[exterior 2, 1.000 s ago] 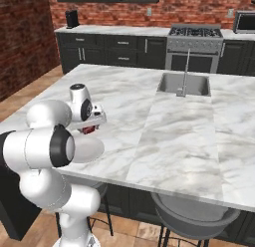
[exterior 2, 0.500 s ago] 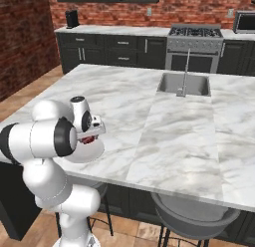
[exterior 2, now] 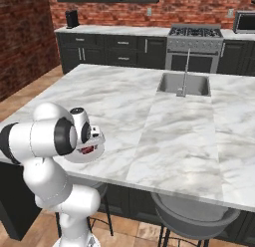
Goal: Create a steak meal by picking up the steak and asparagus from the tray and placing them on the plate. Leave the carrot on the tray.
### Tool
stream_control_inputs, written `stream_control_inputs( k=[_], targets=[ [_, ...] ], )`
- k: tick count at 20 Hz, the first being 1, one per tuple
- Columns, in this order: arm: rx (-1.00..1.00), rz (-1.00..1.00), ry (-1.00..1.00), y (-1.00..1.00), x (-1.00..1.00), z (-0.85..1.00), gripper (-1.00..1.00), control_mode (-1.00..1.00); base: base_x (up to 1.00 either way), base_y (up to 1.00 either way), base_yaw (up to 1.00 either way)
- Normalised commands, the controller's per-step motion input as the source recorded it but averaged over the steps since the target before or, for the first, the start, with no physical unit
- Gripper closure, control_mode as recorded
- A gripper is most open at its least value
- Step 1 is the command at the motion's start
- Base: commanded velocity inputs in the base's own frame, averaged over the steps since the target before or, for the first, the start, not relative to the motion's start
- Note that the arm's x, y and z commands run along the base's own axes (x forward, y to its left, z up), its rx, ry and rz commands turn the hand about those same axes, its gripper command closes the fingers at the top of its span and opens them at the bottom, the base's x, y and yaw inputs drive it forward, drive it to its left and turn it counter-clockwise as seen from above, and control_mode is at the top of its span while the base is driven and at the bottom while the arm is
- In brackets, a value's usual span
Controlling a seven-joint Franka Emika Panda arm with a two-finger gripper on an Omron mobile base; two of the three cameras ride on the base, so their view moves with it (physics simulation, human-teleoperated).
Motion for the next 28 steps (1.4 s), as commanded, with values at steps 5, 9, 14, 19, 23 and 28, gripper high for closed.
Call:
stream_control_inputs(
  k=[5,9,14,19,23,28],
  targets=[
    [0.00,0.00,0.00,0.00,0.12,-0.25,1.00,-1.00,0.00,0.00,0.00],
    [0.00,0.00,0.00,0.03,0.14,-0.20,1.00,-1.00,0.00,0.00,0.00],
    [0.00,0.00,-0.03,0.03,-0.12,-0.04,-1.00,-1.00,0.00,0.00,0.00],
    [0.00,0.00,-0.11,0.00,-0.22,0.34,-1.00,-1.00,0.00,0.00,0.00],
    [0.00,0.00,-0.07,0.00,-0.05,0.24,-1.00,-1.00,0.00,0.00,0.00],
    [0.00,0.00,-0.11,-0.08,-0.44,0.34,-1.00,-1.00,0.00,0.00,0.00]
  ],
)
